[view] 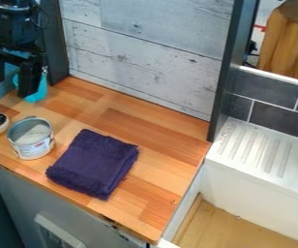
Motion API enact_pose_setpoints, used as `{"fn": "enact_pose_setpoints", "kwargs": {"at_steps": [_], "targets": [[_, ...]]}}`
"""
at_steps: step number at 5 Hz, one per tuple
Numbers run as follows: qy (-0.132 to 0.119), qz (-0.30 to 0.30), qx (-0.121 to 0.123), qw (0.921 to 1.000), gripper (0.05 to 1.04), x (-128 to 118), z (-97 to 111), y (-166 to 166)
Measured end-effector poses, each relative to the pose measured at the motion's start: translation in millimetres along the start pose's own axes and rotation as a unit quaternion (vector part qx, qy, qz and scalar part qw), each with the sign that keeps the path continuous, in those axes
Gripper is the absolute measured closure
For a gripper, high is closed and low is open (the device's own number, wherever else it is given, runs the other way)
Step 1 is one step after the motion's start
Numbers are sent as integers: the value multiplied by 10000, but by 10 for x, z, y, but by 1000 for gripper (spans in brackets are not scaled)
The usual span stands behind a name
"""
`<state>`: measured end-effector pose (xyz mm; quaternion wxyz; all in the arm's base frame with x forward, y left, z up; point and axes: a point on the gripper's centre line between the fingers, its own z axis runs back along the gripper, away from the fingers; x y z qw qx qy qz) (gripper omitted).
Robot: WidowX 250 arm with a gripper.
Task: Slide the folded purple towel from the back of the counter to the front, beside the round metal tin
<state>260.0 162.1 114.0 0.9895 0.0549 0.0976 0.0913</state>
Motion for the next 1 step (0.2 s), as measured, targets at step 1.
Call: {"fn": "enact_pose_setpoints", "kwargs": {"at_steps": [1], "targets": [[0, 0, 0, 10000, 83, 0, 0, 0]]}}
